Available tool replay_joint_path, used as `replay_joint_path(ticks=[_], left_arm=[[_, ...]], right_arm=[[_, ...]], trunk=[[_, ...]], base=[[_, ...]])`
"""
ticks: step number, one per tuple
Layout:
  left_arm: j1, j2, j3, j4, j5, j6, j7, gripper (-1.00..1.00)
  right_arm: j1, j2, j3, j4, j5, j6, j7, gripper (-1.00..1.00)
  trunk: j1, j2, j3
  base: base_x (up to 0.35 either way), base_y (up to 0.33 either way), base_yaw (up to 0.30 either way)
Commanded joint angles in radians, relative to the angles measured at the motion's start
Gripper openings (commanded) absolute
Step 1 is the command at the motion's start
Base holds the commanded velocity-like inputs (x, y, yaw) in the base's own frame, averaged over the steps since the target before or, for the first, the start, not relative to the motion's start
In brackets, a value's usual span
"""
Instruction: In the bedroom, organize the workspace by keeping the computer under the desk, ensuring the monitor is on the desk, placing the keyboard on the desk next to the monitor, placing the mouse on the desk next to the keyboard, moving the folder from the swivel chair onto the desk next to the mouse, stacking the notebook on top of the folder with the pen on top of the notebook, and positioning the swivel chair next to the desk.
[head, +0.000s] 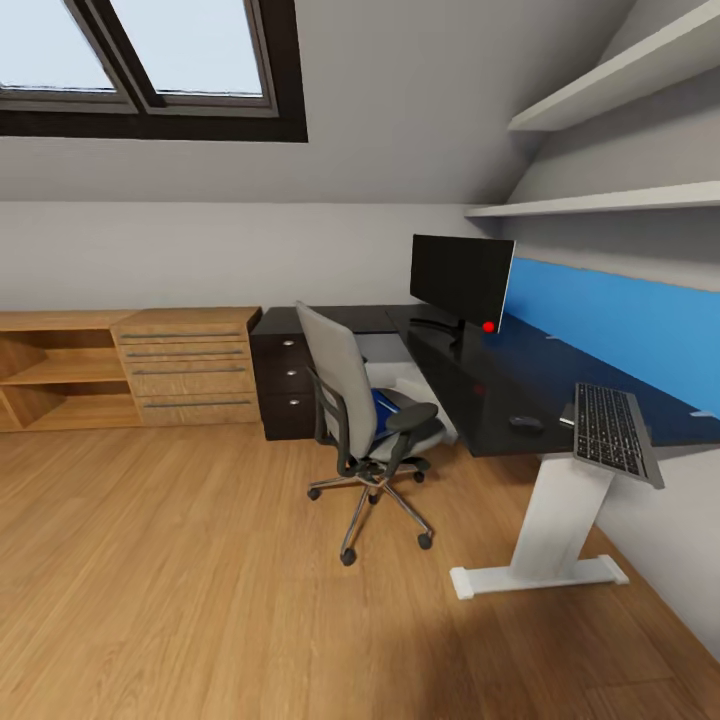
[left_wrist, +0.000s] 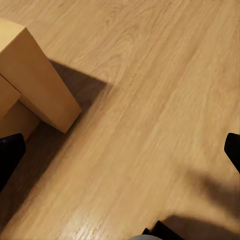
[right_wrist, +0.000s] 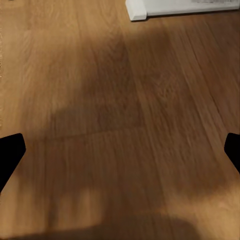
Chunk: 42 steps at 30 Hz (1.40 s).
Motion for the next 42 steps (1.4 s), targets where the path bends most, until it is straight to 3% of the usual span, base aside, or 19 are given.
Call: replay_joint_path(ticks=[1, 5, 6, 9, 12, 13, 14, 16, 17, 21, 22, 25, 29, 30, 33, 36, 42], left_arm=[[0.0, 0.0, 0.002, -0.001, -0.003, -0.003, 0.001, 1.0], [0.0, -0.001, -0.003, -0.055, -0.024, 0.0, 0.002, 1.0], [0.0, 0.0, -0.005, -0.13, -0.051, 0.021, 0.004, 1.0], [0.0, 0.0, -0.006, -0.215, -0.083, 0.091, 0.007, 1.0], [0.0, 0.003, -0.006, -0.353, -0.115, 0.262, 0.009, 1.0], [0.0, 0.003, -0.006, -0.431, -0.124, 0.368, 0.009, 1.0], [0.0, 0.004, -0.006, -0.554, -0.132, 0.529, 0.01, 1.0], [0.0, 0.004, -0.005, -0.638, -0.135, 0.627, 0.01, 1.0], [0.0, 0.003, -0.005, -0.723, -0.136, 0.718, 0.012, 1.0], [-0.001, -0.001, -0.005, -0.888, -0.137, 0.89, 0.014, 1.0], [-0.002, -0.008, -0.006, -0.965, -0.136, 0.978, 0.015, 1.0], [-0.02, -0.028, -0.006, -1.066, -0.136, 1.119, 0.016, 1.0], [-0.081, -0.069, -0.006, -1.177, -0.137, 1.3, 0.017, 1.0], [-0.117, -0.084, -0.006, -1.222, -0.136, 1.375, 0.016, 1.0], [-0.169, -0.103, -0.007, -1.305, -0.133, 1.477, 0.014, 1.0], [-0.194, -0.112, -0.013, -1.393, -0.13, 1.53, 0.01, 1.0], [-0.206, -0.1, -0.015, -1.462, -0.092, 1.556, 0.004, 1.0]], right_arm=[[-0.001, 0.0, 0.001, -0.003, 0.001, -0.003, -0.004, 1.0], [-0.002, 0.0, 0.001, -0.062, 0.001, -0.003, -0.003, 1.0], [-0.002, 0.0, 0.0, -0.115, -0.001, 0.001, -0.005, 1.0], [-0.004, 0.001, -0.001, -0.17, -0.003, 0.006, -0.008, 1.0], [-0.031, 0.001, -0.003, -0.232, -0.009, 0.023, -0.015, 1.0], [-0.067, 0.002, -0.004, -0.249, -0.012, 0.047, -0.022, 1.0], [-0.133, 0.004, -0.005, -0.263, -0.018, 0.104, -0.034, 1.0], [-0.181, 0.005, -0.005, -0.265, -0.022, 0.154, -0.041, 1.0], [-0.232, 0.006, -0.005, -0.26, -0.025, 0.206, -0.045, 1.0], [-0.35, 0.007, -0.005, -0.225, -0.029, 0.291, -0.049, 1.0], [-0.412, 0.008, -0.005, -0.197, -0.031, 0.317, -0.05, 1.0], [-0.503, 0.013, -0.005, -0.146, -0.032, 0.35, -0.051, 1.0], [-0.612, 0.022, -0.005, -0.084, -0.032, 0.405, -0.051, 1.0], [-0.66, 0.024, -0.005, -0.064, -0.033, 0.444, -0.051, 1.0], [-0.737, 0.025, -0.005, -0.042, -0.034, 0.526, -0.051, 1.0], [-0.79, 0.026, -0.005, -0.033, -0.035, 0.585, -0.051, 1.0], [-0.816, 0.03, -0.008, -0.028, -0.037, 0.614, -0.05, 1.0]], trunk=[[0.0, 0.0, -0.001], [0.0, 0.0, -0.001], [0.0, 0.0, -0.001], [0.0, 0.0, -0.001], [0.0, 0.0, -0.001], [0.0, 0.0, -0.001], [0.0, 0.0, -0.001], [0.0, 0.0, -0.001], [0.0, 0.0, -0.001], [0.0, 0.0, -0.001], [0.0, 0.0, -0.001], [0.0, 0.0, -0.001], [0.0, 0.0, -0.001], [0.0, 0.0, -0.001], [0.0, 0.0, -0.001], [0.0, 0.0, -0.001], [0.0, 0.0, -0.001]], base=[[0.0, 0.0, 0.0], [0.0, 0.0, 0.0], [0.0, 0.0, 0.0], [0.0, 0.0, 0.0], [0.0, 0.0, 0.0], [0.0, 0.0, 0.0], [0.0, 0.0, 0.0], [0.0, 0.0, 0.0], [0.0, 0.0, 0.0], [0.0, 0.0, 0.0], [0.0, 0.0, 0.0], [0.0, 0.0, 0.0], [0.0, 0.0, 0.0], [0.0, 0.0, 0.0], [0.0, 0.0, 0.0], [0.0, 0.0, 0.0], [0.0, 0.0, 0.0]])
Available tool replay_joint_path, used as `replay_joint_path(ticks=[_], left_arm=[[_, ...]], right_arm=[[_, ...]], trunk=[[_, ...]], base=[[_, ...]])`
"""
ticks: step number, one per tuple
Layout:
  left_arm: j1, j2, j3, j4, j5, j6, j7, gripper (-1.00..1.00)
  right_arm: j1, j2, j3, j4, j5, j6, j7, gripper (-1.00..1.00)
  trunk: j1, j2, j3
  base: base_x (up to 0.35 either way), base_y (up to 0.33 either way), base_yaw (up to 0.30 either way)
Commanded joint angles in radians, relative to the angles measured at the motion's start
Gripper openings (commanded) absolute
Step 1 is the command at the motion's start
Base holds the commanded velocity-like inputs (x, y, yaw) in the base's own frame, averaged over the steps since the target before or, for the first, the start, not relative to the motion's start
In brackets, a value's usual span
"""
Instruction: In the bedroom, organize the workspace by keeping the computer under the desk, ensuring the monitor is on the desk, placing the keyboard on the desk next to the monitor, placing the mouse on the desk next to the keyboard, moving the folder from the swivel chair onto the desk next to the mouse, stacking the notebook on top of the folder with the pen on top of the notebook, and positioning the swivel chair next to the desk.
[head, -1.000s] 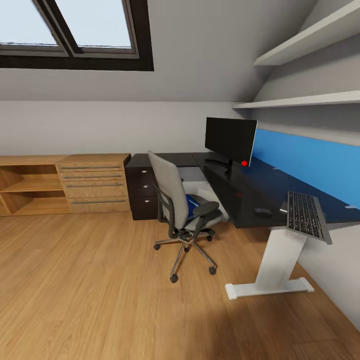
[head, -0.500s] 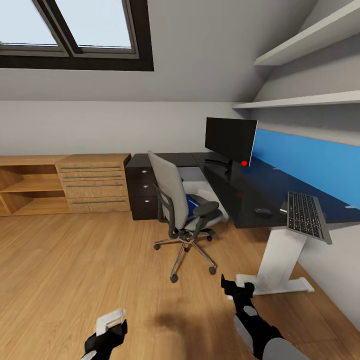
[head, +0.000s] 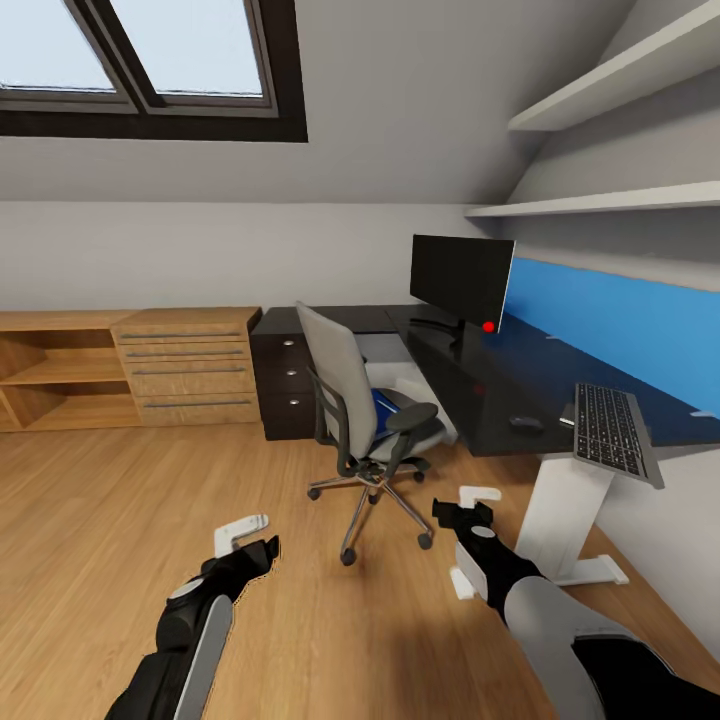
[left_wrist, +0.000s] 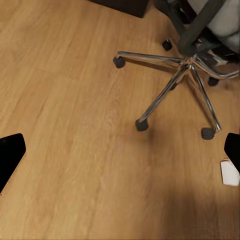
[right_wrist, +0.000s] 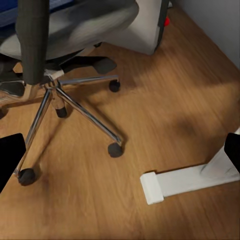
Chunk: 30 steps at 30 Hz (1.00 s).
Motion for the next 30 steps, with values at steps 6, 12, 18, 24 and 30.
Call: replay_joint_path(ticks=[6, 12, 18, 24, 30], left_arm=[[0.006, 0.009, -0.001, -0.076, 0.016, 0.006, 0.007, 1.0], [0.054, 0.01, -0.007, -0.123, 0.017, 0.006, 0.006, 1.0], [0.058, 0.01, -0.034, -0.127, 0.017, 0.006, 0.006, 1.0], [0.06, 0.011, -0.043, -0.126, 0.018, 0.006, 0.007, 1.0], [0.061, 0.012, -0.045, -0.125, 0.018, 0.006, 0.007, 1.0]], right_arm=[[-0.003, -0.001, -0.006, -0.001, -0.014, -0.001, 0.005, 1.0], [-0.003, -0.001, -0.007, -0.003, -0.09, 0.012, 0.008, 1.0], [-0.003, 0.001, -0.007, -0.002, -0.102, 0.012, 0.009, 1.0], [-0.002, 0.0, -0.01, -0.002, -0.105, 0.01, 0.01, 1.0], [-0.001, 0.0, -0.012, -0.004, -0.107, 0.009, 0.01, 1.0]], trunk=[[0.0, 0.0, -0.001], [0.0, 0.0, -0.001], [0.0, 0.0, -0.001], [0.019, -0.035, -0.017], [0.042, -0.077, -0.036]], base=[[0.0, 0.0, 0.0], [0.0, 0.0, 0.0], [0.0, 0.0, 0.0], [0.0, 0.0, 0.0], [0.0, 0.0, 0.0]])
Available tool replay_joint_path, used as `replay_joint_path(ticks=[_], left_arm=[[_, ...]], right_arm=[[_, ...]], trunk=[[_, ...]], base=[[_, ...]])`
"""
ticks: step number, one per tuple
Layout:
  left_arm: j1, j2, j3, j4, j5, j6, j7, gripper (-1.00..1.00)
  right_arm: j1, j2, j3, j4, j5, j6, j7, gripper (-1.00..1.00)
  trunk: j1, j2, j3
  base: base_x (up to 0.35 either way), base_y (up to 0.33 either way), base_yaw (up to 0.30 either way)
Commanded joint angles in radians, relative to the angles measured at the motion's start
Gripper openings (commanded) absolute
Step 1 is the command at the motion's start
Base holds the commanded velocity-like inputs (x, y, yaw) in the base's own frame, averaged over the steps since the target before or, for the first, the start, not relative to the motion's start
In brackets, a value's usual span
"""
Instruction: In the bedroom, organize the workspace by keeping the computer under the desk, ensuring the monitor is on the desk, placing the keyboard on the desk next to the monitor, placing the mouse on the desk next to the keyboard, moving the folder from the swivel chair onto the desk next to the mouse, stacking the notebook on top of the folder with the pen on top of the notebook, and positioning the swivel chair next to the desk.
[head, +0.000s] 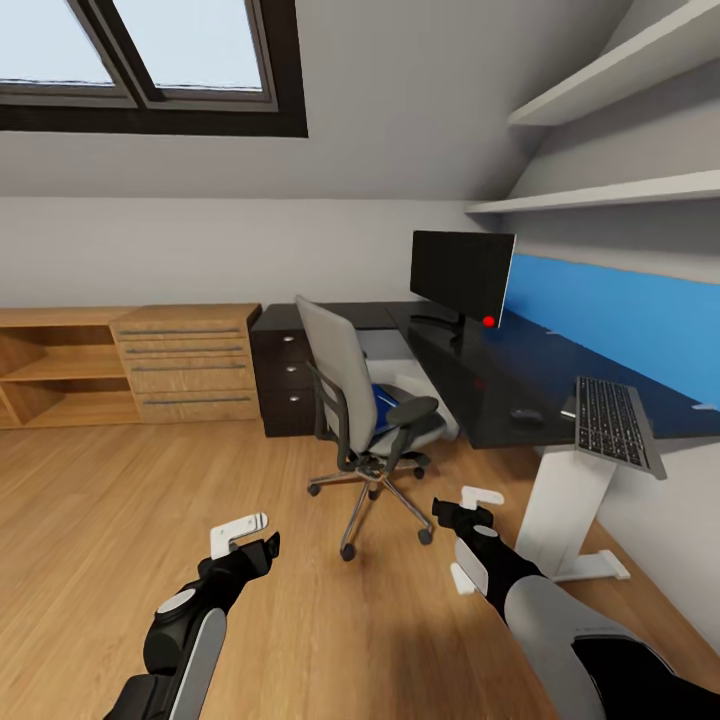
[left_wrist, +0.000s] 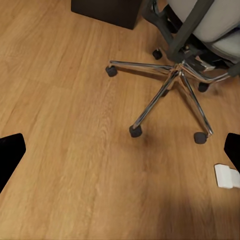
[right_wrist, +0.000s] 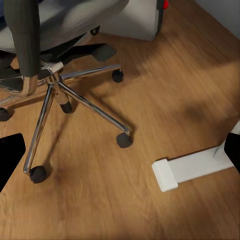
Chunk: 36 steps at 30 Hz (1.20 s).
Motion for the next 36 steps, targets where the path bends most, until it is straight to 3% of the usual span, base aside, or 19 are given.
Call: replay_joint_path(ticks=[1, 12, 36], left_arm=[[-0.001, 0.0, -0.001, -0.001, 0.01, 0.003, 0.009, 1.0], [0.0, 0.0, -0.001, 0.001, 0.008, 0.002, 0.012, 1.0], [0.0, 0.001, -0.001, 0.004, 0.005, 0.002, 0.012, 1.0]], right_arm=[[-0.001, 0.0, -0.001, 0.001, -0.01, -0.006, -0.001, 1.0], [-0.001, -0.002, 0.002, -0.005, -0.007, -0.053, 0.03, 1.0], [-0.001, -0.003, 0.005, -0.013, -0.003, -0.06, 0.037, 1.0]], trunk=[[0.004, -0.008, -0.004], [0.046, -0.085, -0.039], [0.138, -0.253, -0.114]], base=[[0.0, 0.0, 0.0], [0.0, 0.0, 0.0], [0.0, 0.0, 0.0]])
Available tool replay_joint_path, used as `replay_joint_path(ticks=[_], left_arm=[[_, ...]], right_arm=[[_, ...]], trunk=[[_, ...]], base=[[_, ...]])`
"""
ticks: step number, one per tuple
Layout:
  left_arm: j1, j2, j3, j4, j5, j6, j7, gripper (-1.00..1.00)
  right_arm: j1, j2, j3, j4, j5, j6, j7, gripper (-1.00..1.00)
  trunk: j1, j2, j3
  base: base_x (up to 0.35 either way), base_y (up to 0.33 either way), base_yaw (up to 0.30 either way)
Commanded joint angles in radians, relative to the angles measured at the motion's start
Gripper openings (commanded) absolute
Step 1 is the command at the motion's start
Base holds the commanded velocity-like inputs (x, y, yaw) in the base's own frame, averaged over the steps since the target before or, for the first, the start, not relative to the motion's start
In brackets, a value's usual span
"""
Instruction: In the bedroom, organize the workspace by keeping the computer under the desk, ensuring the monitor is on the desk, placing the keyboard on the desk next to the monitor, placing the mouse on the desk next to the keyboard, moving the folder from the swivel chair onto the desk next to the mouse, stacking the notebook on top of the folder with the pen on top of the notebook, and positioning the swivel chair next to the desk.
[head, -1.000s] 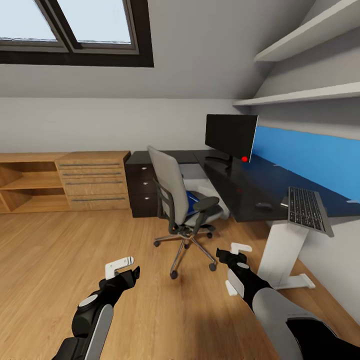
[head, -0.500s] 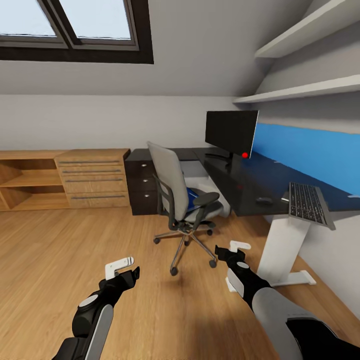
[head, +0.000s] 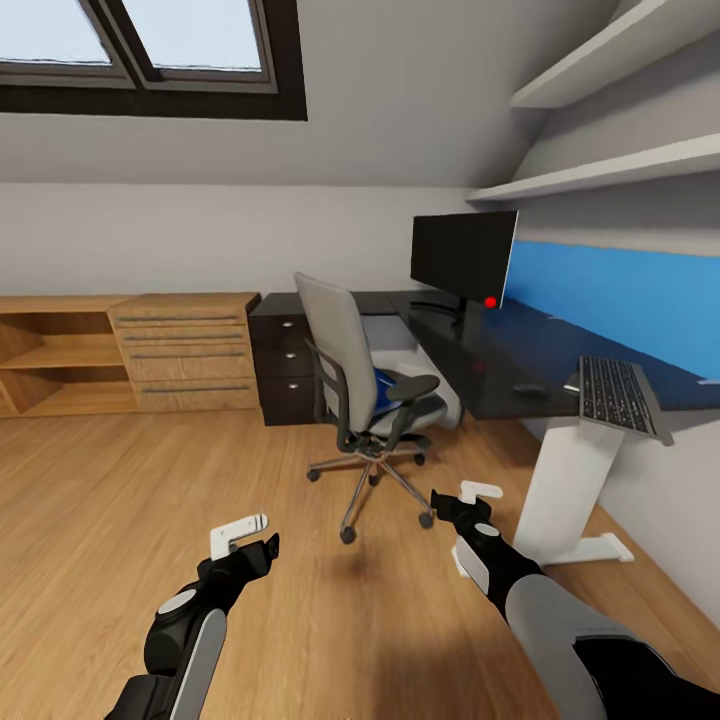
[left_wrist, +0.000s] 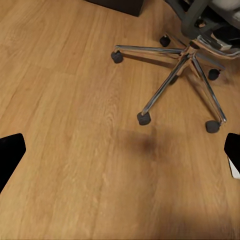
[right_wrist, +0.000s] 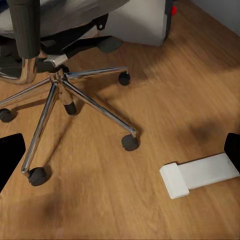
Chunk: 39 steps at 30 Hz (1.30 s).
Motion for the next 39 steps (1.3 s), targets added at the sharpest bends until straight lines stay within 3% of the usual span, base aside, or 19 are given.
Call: replay_joint_path(ticks=[1, 15, 28, 34, 39], left_arm=[[-0.001, 0.0, -0.001, -0.001, 0.01, 0.003, 0.009, 1.0], [-0.001, 0.0, -0.001, -0.001, 0.01, 0.002, 0.009, 1.0], [-0.001, 0.0, -0.001, -0.001, 0.01, 0.002, 0.009, 1.0], [-0.001, 0.0, -0.001, 0.0, 0.011, 0.002, 0.009, 1.0], [-0.001, 0.001, -0.001, 0.0, 0.011, 0.002, 0.009, 1.0]], right_arm=[[-0.001, 0.0, 0.0, 0.001, -0.01, -0.005, 0.0, 1.0], [-0.001, 0.002, 0.0, 0.001, -0.009, -0.005, 0.0, 1.0], [0.002, 0.004, 0.002, 0.009, -0.004, -0.105, 0.0, 1.0], [0.003, 0.009, 0.01, 0.012, -0.001, -0.191, -0.001, 1.0], [0.002, 0.01, 0.015, 0.009, 0.001, -0.208, -0.003, 1.0]], trunk=[[0.004, -0.008, -0.004], [0.057, -0.106, -0.048], [0.107, -0.197, -0.089], [0.108, -0.197, -0.093], [0.108, -0.197, -0.093]], base=[[0.0, 0.0, 0.0], [0.0, 0.0, 0.0], [0.0, 0.0, 0.0], [0.0, 0.0, 0.0], [0.0, 0.0, 0.0]])
